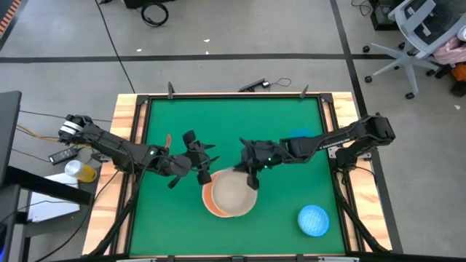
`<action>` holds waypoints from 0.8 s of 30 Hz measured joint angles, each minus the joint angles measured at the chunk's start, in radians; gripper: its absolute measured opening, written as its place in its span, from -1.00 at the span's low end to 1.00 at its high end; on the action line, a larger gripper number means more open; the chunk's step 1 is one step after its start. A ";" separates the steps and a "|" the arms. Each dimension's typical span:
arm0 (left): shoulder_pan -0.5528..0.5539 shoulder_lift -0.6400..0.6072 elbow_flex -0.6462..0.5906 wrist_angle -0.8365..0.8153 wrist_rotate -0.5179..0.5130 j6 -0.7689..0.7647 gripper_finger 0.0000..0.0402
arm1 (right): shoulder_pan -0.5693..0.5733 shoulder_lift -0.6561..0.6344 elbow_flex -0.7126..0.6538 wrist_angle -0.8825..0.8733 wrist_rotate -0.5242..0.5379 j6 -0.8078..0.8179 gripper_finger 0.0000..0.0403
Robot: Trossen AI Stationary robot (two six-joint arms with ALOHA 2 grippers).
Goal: Nest bowls inside each other
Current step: Stack the gray bowl on the orange bowl, then adjust the stacked bowls
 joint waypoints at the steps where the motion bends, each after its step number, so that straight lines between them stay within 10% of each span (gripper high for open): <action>1: 0.001 0.000 0.000 0.000 0.001 0.000 -0.03 | 0.000 0.000 -0.025 0.040 -0.027 0.010 -0.94; 10: 0.008 0.000 0.000 0.002 0.052 -0.006 -0.03 | -0.012 0.000 -0.171 0.187 -0.047 0.063 -0.83; 24: -0.080 0.000 0.000 -0.066 0.213 -0.037 -0.03 | -0.035 -0.081 -0.170 0.107 0.121 0.082 -0.05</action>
